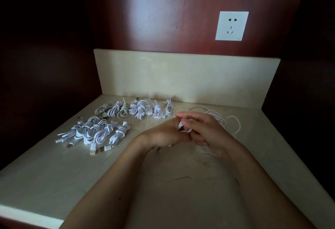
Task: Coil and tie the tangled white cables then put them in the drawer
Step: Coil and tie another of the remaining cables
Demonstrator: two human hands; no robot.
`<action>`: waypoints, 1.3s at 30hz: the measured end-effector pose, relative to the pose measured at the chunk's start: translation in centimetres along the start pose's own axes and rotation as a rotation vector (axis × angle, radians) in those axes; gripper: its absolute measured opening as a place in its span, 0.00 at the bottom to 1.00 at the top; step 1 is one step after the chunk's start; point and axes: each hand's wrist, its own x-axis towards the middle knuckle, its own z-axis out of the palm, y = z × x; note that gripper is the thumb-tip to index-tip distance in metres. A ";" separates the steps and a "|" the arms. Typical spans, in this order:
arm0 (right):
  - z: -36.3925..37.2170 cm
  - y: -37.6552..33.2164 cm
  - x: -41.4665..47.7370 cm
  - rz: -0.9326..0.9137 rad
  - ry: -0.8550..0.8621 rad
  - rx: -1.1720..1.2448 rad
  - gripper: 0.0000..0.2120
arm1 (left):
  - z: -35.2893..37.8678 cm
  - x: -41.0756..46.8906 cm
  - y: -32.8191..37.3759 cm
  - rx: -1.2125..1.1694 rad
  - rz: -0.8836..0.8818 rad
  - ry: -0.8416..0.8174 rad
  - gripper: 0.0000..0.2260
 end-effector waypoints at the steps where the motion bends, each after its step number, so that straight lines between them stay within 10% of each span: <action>1: -0.1 -0.1 0.0 0.002 0.002 0.013 0.12 | 0.1 0.1 0.0 -0.005 0.007 0.015 0.13; 15: -0.1 -0.4 0.7 -0.016 0.212 0.313 0.08 | 0.3 0.7 -0.9 0.653 -0.002 0.531 0.15; 23: 0.0 0.5 0.8 0.054 0.166 0.382 0.05 | 0.2 -0.5 -1.9 0.327 0.051 0.499 0.08; 28: 0.2 0.6 0.9 0.056 0.142 0.404 0.05 | 0.7 -0.6 -1.5 -0.162 -0.021 0.627 0.23; 39: 1.0 0.5 0.5 -0.039 0.234 0.172 0.02 | -0.5 -0.8 -2.5 -0.169 0.092 0.779 0.17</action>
